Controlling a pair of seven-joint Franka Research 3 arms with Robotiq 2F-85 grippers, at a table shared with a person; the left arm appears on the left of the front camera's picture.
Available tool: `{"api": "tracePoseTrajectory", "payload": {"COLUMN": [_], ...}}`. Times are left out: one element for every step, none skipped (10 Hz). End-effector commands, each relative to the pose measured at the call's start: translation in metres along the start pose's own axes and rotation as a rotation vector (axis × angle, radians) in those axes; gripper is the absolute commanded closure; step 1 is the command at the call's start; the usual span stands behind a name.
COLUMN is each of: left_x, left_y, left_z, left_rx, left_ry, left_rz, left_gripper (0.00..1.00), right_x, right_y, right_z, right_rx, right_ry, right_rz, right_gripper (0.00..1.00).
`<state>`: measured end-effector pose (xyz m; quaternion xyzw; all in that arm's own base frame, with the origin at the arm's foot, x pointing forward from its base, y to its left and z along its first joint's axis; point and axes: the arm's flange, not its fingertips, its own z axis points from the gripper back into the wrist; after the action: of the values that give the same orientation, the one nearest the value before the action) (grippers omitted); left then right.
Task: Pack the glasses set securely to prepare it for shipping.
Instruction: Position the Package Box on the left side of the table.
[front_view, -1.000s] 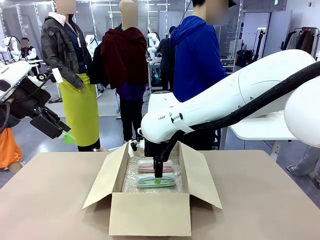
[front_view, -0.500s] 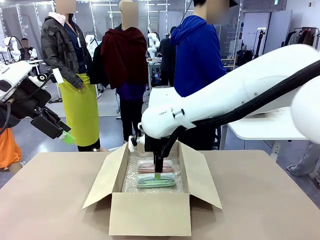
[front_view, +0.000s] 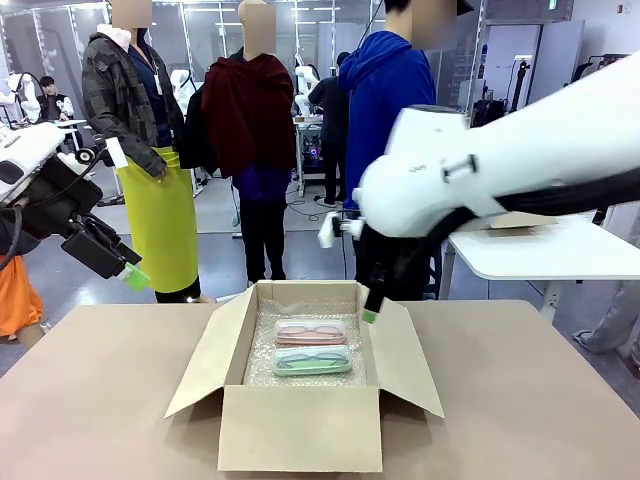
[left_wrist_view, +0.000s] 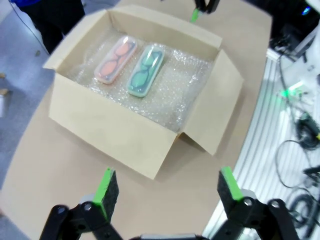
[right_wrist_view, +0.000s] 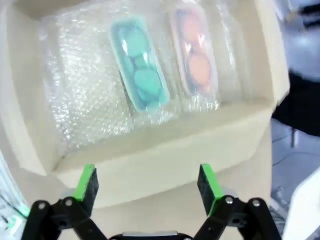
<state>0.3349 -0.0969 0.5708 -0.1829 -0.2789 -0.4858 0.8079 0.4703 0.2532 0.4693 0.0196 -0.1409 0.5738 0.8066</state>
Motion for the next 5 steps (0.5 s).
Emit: {"api": "tracePoseTrajectory", "payload": {"left_x": [0.000, 0.000, 0.000, 0.000, 0.000], "left_y": [0.000, 0.000, 0.000, 0.000, 0.000], "left_z": [0.002, 0.002, 0.002, 0.002, 0.002], "left_rx": [-0.005, -0.005, -0.005, -0.005, -0.005], "left_ry": [-0.009, -0.009, -0.009, -0.009, -0.009], "left_rz": [0.000, 0.000, 0.000, 0.000, 0.000], "left_gripper": [0.00, 0.00, 0.00, 0.00, 0.00], "right_x": [-0.053, -0.079, -0.105, -0.131, -0.151], "right_y": [0.025, 0.029, 0.030, 0.031, 0.037], "right_z": [-0.007, 0.000, 0.007, 0.010, 0.013], "right_rx": [-0.056, -0.073, -0.063, -0.027, -0.016], "right_ry": [-0.117, -0.179, -0.225, -0.307, -0.372], "right_rz": [-0.172, -0.251, -0.316, -0.299, -0.320], "right_gripper": [0.00, 0.00, 0.00, 0.00, 0.00]}}
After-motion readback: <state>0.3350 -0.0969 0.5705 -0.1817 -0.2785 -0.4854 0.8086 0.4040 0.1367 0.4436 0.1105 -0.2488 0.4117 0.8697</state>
